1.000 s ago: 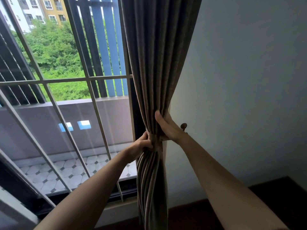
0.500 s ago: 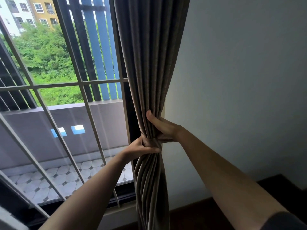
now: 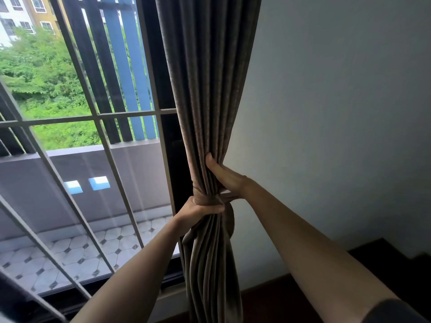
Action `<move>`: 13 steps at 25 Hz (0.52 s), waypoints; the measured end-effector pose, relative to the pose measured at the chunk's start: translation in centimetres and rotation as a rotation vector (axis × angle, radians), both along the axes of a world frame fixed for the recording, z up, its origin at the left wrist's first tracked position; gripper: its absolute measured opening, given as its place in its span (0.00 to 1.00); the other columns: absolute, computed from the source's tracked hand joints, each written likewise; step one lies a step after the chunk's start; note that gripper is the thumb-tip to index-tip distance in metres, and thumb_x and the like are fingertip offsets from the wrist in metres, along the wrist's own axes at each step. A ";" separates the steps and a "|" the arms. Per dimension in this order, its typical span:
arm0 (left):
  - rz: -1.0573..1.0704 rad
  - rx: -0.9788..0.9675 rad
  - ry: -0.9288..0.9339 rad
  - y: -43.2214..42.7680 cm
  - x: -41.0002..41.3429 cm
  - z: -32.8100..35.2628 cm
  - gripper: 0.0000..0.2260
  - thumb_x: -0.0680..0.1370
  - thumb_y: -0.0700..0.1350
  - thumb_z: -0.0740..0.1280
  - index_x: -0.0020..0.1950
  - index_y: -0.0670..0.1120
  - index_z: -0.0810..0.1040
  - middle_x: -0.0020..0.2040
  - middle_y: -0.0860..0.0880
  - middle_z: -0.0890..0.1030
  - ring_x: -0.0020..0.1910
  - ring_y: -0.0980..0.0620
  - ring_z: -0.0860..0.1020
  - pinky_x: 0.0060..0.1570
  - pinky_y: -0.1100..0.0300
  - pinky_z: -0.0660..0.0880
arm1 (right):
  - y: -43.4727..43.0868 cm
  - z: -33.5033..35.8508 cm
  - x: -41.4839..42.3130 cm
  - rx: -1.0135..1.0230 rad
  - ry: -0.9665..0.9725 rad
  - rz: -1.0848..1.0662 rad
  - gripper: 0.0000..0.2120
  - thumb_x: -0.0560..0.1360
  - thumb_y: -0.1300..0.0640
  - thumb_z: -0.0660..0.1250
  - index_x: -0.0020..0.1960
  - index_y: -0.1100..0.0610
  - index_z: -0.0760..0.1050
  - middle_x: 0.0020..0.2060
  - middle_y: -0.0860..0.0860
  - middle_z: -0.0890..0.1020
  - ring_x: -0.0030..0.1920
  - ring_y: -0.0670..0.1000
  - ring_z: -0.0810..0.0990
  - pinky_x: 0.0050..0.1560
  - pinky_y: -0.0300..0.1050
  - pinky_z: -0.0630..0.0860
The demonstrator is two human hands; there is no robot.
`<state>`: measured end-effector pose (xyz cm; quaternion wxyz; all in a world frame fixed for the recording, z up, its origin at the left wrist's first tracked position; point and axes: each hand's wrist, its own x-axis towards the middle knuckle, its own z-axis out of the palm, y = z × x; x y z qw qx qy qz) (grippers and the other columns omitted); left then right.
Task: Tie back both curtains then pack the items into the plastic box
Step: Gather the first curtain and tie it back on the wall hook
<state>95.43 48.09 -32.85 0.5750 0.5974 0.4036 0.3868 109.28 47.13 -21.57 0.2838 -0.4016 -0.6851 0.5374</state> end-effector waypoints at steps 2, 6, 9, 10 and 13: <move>0.046 -0.021 0.002 0.1 -0.1 -0.1 0.15 0.64 0.43 0.77 0.48 0.41 0.82 0.48 0.40 0.84 0.51 0.41 0.81 0.58 0.47 0.77 | 0.6 -0.5 -0.1 -0.005 0.016 -0.006 0.65 0.47 0.17 0.56 0.76 0.48 0.48 0.71 0.52 0.64 0.65 0.49 0.69 0.61 0.39 0.69; 0.126 -0.061 -0.053 0.3 -0.4 -0.2 0.14 0.61 0.43 0.78 0.44 0.43 0.84 0.46 0.41 0.84 0.48 0.43 0.83 0.55 0.50 0.78 | 0.3 -0.6 0.2 -0.029 0.016 -0.082 0.54 0.62 0.23 0.55 0.75 0.52 0.42 0.69 0.50 0.62 0.67 0.51 0.65 0.57 0.27 0.66; 0.117 -0.062 -0.068 0.5 -0.4 -0.3 0.18 0.58 0.45 0.79 0.46 0.41 0.84 0.47 0.40 0.84 0.49 0.43 0.82 0.54 0.51 0.78 | -0.2 -2.0 0.9 0.079 0.116 -0.220 0.32 0.72 0.33 0.45 0.69 0.50 0.51 0.58 0.47 0.69 0.58 0.49 0.72 0.49 0.29 0.71; 0.112 -0.062 -0.073 0.4 -0.3 -0.3 0.19 0.58 0.45 0.79 0.47 0.41 0.84 0.47 0.41 0.84 0.49 0.43 0.82 0.54 0.52 0.78 | 0.0 -3.1 1.2 0.168 0.144 -0.338 0.28 0.74 0.32 0.45 0.65 0.48 0.57 0.53 0.46 0.73 0.52 0.48 0.76 0.49 0.36 0.73; 0.114 -0.069 -0.048 0.4 -0.4 -0.5 0.22 0.58 0.46 0.79 0.49 0.41 0.83 0.48 0.42 0.84 0.50 0.44 0.82 0.54 0.52 0.78 | 0.5 -7.1 2.5 0.314 0.087 -0.780 0.16 0.78 0.47 0.50 0.46 0.57 0.70 0.35 0.51 0.77 0.33 0.49 0.76 0.36 0.46 0.72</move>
